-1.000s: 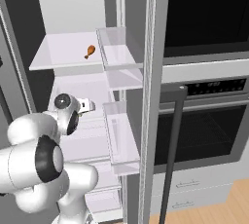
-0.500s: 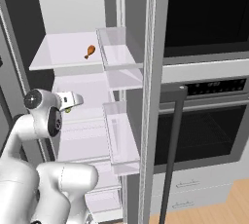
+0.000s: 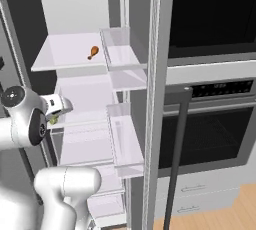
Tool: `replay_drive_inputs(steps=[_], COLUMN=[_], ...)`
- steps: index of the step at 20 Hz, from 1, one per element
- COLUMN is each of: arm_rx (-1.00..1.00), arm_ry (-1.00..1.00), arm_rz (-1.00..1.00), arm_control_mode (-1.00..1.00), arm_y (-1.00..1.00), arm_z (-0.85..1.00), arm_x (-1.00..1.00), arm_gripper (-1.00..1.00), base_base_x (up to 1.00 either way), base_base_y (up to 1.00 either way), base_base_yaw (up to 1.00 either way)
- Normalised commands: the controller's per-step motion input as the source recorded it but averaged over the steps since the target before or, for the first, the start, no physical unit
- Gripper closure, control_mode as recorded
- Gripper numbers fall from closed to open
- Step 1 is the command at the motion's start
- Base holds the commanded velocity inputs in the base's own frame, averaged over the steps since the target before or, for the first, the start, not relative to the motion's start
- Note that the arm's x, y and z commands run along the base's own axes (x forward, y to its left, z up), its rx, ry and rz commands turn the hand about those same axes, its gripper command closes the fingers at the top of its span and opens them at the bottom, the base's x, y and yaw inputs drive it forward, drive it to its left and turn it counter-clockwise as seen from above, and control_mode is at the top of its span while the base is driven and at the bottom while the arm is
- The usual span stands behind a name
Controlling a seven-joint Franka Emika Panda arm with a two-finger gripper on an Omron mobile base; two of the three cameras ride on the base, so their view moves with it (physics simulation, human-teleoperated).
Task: Place one lemon wedge and one chicken drumstick in each tupperware on the nearby counter, to pack two identical lunches.
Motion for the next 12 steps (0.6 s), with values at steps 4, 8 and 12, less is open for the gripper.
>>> replay_drive_inputs(steps=[4,8,12], arm_rx=[0.0,0.0,0.0], arm_ry=[0.0,0.0,0.0], arm_rz=[0.0,0.0,0.0], arm_control_mode=[1.0,1.0,1.0], arm_y=[0.0,0.0,0.0], arm_z=[0.0,0.0,0.0], arm_x=[0.0,0.0,0.0], arm_gripper=[1.0,1.0,1.0], base_base_x=[-1.0,-1.0,-1.0], base_base_y=[0.0,-0.04,-0.34], base_base_yaw=[0.04,0.0,-0.16])
